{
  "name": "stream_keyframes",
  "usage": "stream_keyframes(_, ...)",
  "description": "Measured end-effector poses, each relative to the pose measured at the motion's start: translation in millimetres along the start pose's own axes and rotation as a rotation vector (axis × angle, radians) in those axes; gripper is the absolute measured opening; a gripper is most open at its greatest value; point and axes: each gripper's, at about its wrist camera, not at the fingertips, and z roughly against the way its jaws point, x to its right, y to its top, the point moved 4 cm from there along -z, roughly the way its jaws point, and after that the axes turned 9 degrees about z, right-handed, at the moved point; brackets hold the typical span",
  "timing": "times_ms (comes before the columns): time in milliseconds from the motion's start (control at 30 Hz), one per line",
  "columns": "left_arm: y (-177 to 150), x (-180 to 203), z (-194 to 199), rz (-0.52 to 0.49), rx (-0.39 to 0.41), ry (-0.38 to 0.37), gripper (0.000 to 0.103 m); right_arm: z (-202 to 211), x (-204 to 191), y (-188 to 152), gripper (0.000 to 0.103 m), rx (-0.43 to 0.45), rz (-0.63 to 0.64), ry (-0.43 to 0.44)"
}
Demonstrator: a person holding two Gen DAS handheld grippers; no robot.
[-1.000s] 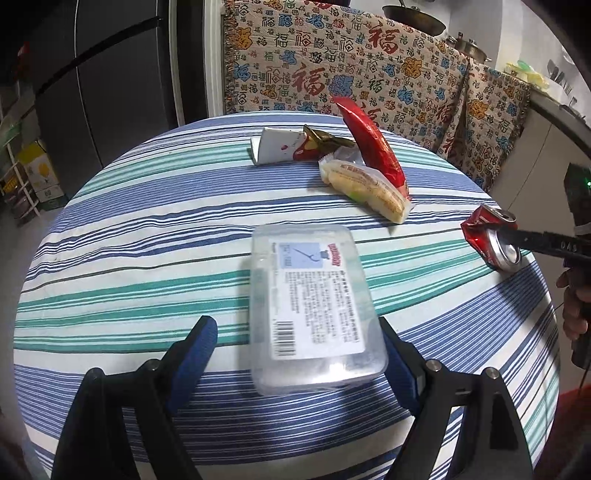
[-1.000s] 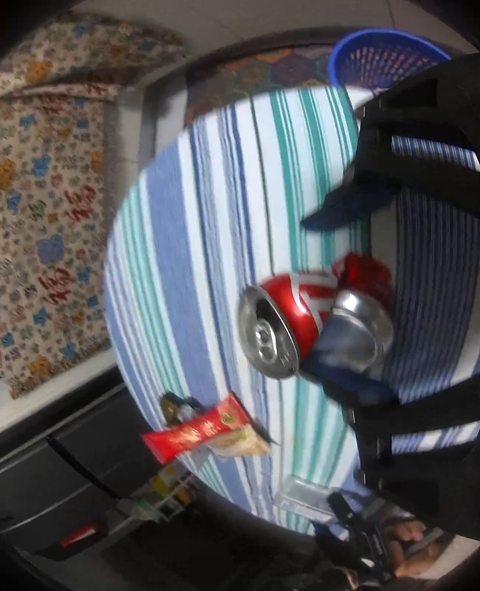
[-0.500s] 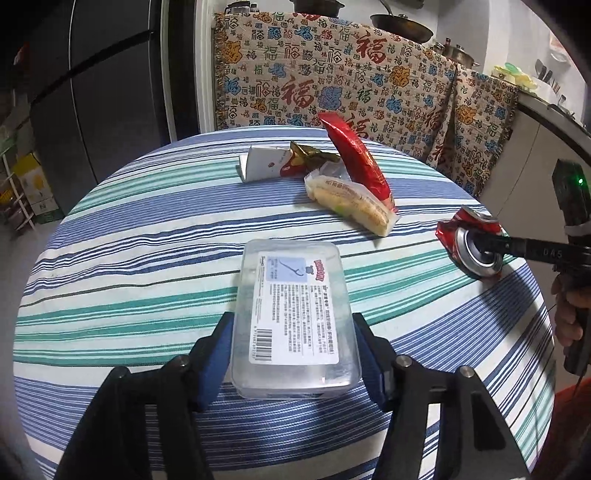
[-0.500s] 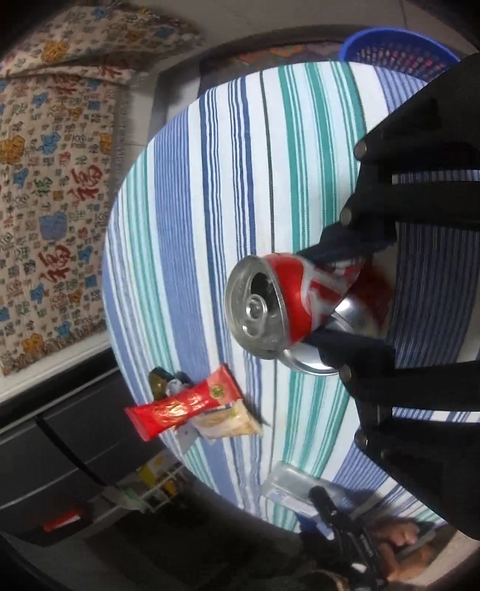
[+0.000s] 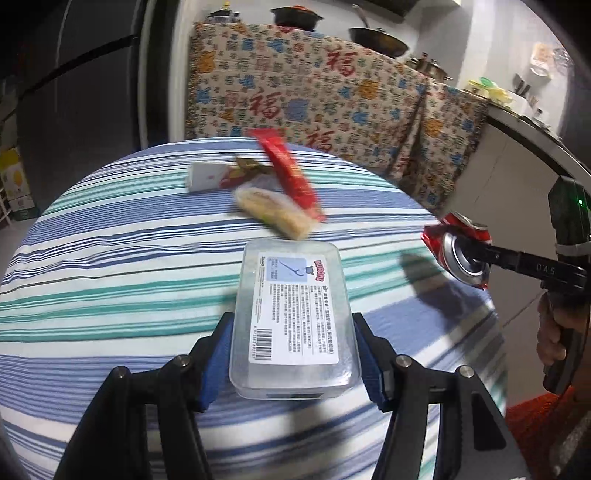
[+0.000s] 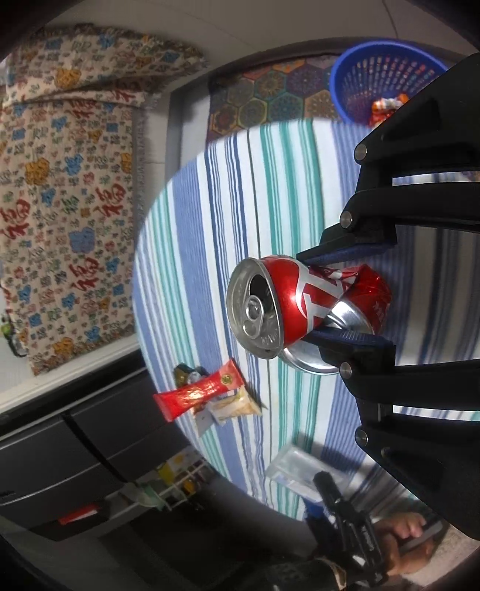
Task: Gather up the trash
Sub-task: 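Carry the cola can with the right tool while the left tool carries the plastic box to the basket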
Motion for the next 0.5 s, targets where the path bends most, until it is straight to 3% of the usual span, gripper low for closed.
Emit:
stream_keyframes(167, -4.0, 54.0, 4.9, -0.046, -0.012, -0.071, 0.062, 39.3, 29.0, -10.8, 0.033, 0.055, -0.050, -0.038)
stream_keyframes(500, -13.3, 193.9, -9.6, -0.162, -0.054, -0.234, 0.062, 126.3, 133.8, -61.4, 0.033, 0.116, -0.214, -0.187)
